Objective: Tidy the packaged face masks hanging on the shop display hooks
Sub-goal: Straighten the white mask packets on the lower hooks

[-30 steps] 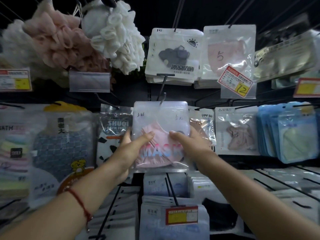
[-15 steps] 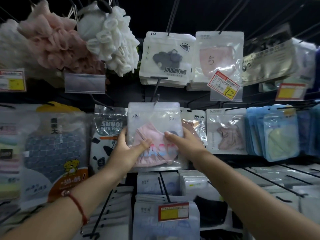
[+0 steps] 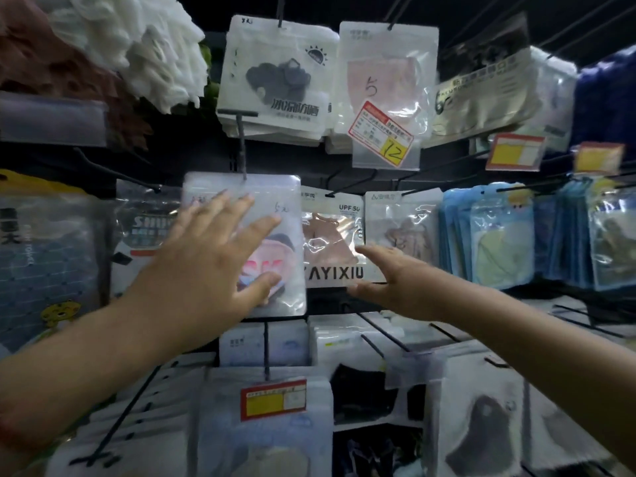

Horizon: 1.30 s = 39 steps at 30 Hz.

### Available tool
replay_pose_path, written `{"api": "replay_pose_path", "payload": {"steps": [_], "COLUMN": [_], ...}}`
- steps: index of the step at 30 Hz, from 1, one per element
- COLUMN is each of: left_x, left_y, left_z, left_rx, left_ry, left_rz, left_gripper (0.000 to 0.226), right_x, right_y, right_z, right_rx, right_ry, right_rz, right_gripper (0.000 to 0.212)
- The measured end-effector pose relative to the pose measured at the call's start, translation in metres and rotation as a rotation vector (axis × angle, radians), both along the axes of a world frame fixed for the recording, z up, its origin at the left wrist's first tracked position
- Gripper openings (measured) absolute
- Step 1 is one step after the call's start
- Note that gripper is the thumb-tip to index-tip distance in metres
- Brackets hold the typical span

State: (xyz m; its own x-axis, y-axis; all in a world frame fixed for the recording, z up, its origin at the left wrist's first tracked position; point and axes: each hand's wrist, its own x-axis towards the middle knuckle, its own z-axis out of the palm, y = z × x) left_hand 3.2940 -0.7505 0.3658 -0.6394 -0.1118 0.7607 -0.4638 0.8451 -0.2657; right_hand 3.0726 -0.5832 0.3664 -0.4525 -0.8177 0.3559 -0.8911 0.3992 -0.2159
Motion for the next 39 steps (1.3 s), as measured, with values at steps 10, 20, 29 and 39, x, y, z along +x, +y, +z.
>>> {"api": "replay_pose_path", "payload": {"steps": [10,20,29,39], "left_x": [-0.132,-0.22,-0.254,-0.259], "left_y": [0.073,0.056,0.02,-0.008], "left_z": [0.005,-0.014,-0.035,-0.045], "left_rx": [-0.026,0.566,0.764,0.752], "left_ry": [-0.219,-0.199,-0.063,-0.084], "left_rz": [0.14,0.282,0.374,0.299], "left_gripper": [0.071,0.089,0.101,0.093], "right_x": [-0.105,-0.156,-0.187,-0.199], "right_y": [0.065,0.056,-0.018,-0.039], "right_z": [0.004,0.005,0.0,-0.011], "right_rx": [0.115,0.13,0.207,0.176], "right_ry": [0.15,0.197,0.048,0.022], "right_rz": [-0.03,0.171,0.048,0.017], "right_gripper": [0.079,0.078,0.095,0.096]}}
